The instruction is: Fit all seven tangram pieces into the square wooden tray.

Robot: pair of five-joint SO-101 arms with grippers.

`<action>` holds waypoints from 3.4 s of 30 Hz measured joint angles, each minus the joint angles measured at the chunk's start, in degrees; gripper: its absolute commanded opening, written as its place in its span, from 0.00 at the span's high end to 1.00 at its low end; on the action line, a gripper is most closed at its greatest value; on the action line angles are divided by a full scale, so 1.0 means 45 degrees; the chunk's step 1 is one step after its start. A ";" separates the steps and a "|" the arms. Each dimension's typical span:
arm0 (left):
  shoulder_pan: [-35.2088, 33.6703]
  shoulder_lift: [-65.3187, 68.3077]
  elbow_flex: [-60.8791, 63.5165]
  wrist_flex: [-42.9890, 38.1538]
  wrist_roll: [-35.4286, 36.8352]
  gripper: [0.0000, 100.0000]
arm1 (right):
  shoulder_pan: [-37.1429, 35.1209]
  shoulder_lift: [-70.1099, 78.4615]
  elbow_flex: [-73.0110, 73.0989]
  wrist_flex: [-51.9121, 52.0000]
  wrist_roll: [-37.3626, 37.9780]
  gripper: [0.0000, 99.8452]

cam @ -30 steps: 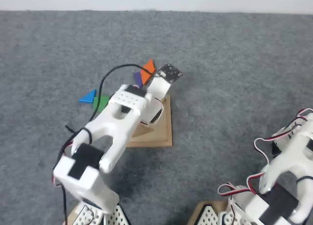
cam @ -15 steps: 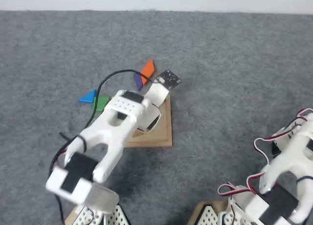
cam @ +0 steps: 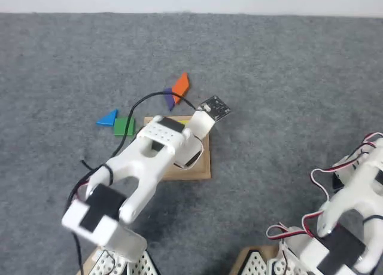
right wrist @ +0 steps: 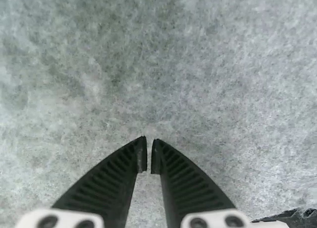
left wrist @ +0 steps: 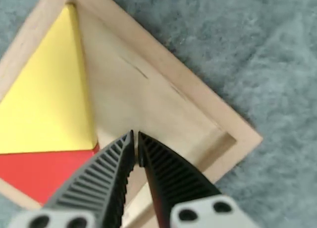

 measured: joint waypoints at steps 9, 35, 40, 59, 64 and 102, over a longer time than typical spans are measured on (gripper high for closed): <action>0.0000 0.1074 -0.1387 0.1387 -0.0039 0.99 | 0.0000 0.0000 0.0000 0.0000 0.0000 0.97; -0.1680 -0.0586 0.0567 0.1465 -0.0430 0.99 | 0.0000 0.0000 0.0000 0.0000 0.0059 0.97; -0.1700 -0.1739 0.0586 0.1758 -0.0430 0.94 | 0.0000 0.0000 0.0000 0.0000 0.0059 0.97; -0.6369 -0.5158 -0.0684 0.3458 -0.2364 0.77 | 0.0000 0.0000 0.0000 0.0000 0.0078 0.97; -0.7053 -0.2657 -0.2051 0.3458 -0.4357 0.77 | 0.0000 0.0000 0.0000 0.0000 0.0078 0.97; -0.7560 0.4063 -0.8205 0.4474 -0.9201 0.68 | 0.0000 0.0000 0.0000 -0.0059 0.0078 0.97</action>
